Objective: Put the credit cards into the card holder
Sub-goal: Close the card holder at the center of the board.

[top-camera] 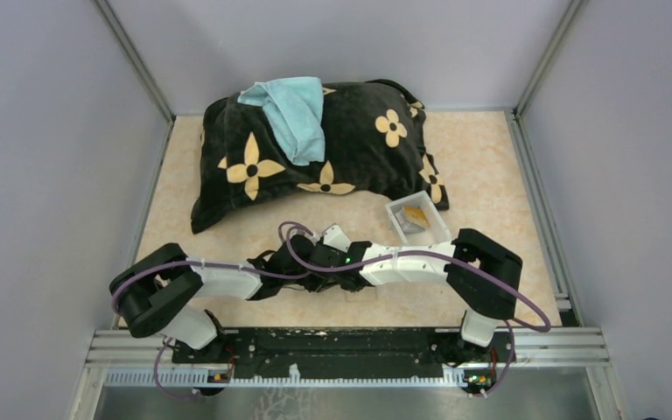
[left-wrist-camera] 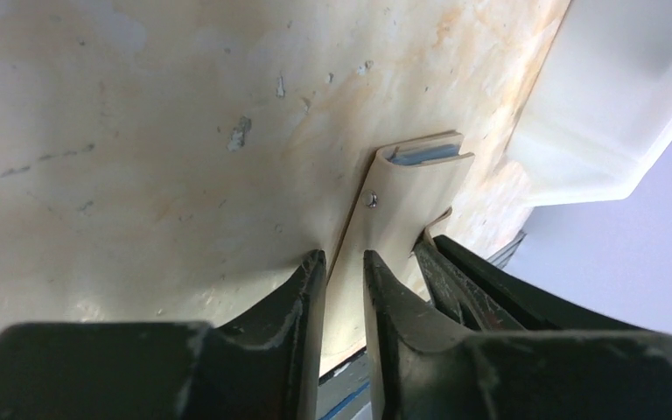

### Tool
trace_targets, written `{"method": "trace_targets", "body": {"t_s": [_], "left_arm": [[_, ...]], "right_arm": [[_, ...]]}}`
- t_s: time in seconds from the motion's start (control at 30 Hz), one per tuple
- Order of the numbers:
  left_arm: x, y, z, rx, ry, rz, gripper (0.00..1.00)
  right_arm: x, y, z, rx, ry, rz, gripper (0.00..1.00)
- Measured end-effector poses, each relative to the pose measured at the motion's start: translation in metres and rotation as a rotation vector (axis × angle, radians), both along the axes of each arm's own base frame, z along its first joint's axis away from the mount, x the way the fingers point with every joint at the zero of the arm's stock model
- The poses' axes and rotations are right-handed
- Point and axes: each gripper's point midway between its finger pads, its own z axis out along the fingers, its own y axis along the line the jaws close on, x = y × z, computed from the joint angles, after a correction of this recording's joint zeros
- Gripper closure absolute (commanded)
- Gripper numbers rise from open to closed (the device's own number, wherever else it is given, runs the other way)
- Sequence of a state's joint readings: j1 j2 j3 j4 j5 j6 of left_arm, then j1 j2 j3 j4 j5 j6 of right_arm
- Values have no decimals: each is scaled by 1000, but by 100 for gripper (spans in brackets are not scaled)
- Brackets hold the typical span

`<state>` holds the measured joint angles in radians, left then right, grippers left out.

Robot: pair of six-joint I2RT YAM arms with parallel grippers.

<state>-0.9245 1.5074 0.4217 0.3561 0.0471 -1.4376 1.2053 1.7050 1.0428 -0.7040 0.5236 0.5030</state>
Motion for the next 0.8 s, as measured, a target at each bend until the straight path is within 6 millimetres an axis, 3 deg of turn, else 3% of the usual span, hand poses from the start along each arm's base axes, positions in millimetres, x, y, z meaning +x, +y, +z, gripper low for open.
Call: {"method": "trace_targets", "body": {"t_s": [0.1,0.2,0.53,0.8], "left_arm": [[-3,4,3,34,-16,-12,58],[-8,10,6,66,-32,-25,56],[-21,18,15,125,-101,-88,62],[-28,9,3,146,-128,-157,69]], "right_arm": [[-2,-1,0,-3,3,-1,96],[-3,-1,0,-6,2,0,96],[-7,-5,-1,-19,5,-10,96],[-18,-30,-2,-107,50,-12,96]]}}
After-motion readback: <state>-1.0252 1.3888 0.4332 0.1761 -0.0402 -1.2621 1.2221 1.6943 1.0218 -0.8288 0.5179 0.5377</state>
